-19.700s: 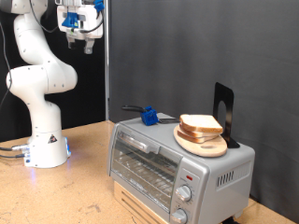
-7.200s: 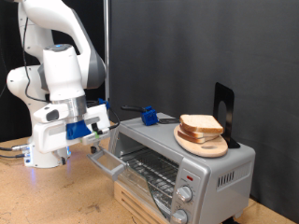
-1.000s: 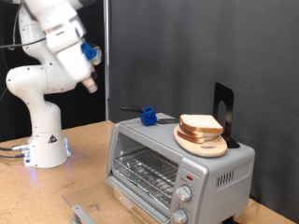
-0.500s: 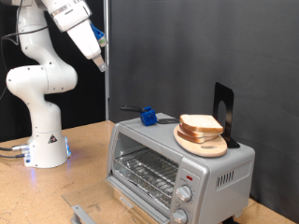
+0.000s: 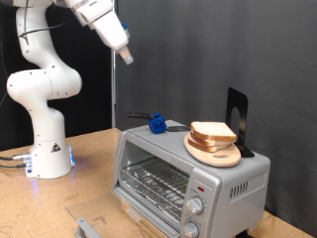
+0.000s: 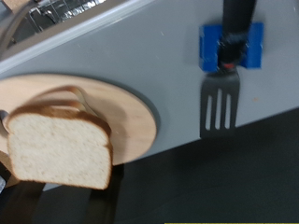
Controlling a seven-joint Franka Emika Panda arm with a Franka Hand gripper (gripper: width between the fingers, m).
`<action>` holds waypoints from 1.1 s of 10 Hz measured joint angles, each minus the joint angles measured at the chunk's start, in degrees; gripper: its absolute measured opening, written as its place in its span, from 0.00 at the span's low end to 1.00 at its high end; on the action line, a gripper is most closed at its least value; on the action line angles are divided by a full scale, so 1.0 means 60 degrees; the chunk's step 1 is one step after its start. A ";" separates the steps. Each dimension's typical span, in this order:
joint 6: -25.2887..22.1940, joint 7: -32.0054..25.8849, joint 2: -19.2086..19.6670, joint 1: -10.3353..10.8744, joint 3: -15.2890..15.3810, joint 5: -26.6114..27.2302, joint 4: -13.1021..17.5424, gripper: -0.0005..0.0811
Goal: Make a piece of toast with the oven
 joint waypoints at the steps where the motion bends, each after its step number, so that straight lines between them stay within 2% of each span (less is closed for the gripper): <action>1: 0.0126 0.0325 -0.0245 0.0002 0.0279 -0.0001 -0.0184 0.84; 5: 0.0452 0.0924 -0.0755 -0.0003 0.1165 -0.0093 -0.0879 0.84; 8: 0.0558 0.1285 -0.0703 0.0004 0.1683 -0.0078 -0.1069 0.84; 11: 0.1372 0.1642 -0.0566 0.0000 0.2220 -0.0076 -0.1443 0.84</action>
